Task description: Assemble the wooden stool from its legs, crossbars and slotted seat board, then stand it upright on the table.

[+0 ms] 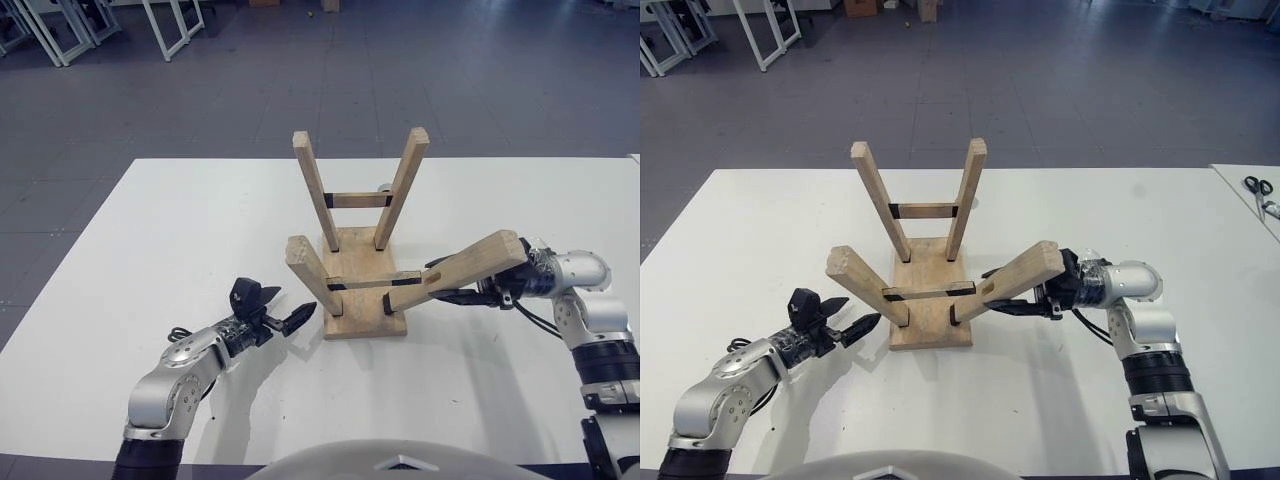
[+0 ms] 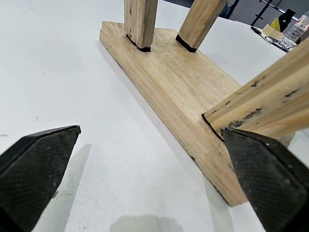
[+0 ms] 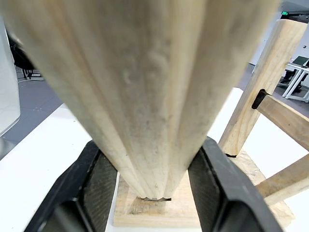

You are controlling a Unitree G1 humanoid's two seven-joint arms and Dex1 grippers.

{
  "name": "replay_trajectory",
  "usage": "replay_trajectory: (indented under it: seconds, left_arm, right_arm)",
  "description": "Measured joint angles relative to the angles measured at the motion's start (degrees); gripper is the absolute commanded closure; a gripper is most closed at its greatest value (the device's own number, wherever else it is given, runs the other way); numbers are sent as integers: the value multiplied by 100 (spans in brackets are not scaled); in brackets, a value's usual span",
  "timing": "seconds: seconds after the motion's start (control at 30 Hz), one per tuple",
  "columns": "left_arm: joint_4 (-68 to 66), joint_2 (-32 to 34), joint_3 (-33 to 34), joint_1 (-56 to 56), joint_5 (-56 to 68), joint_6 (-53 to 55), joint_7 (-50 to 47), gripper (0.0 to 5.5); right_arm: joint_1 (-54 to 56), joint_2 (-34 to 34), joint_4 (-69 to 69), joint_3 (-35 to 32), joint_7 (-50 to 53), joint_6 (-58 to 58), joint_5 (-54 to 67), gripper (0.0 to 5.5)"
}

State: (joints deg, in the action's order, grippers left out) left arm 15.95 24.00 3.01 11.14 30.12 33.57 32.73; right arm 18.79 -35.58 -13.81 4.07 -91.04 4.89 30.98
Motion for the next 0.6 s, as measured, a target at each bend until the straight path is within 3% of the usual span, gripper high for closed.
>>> replay_trajectory:
  seconds: [0.33, 0.6]
  left_arm:
    - [60, -16, -53, 104, -18, 0, -95, 2]
    - [150, -50, -109, 115, -51, 98, -236, 2]
  right_arm:
    - [299, -215, -225, 155, -40, -271, -108, 346]
    - [152, -398, 891, 441, 943, -914, -605, 346]
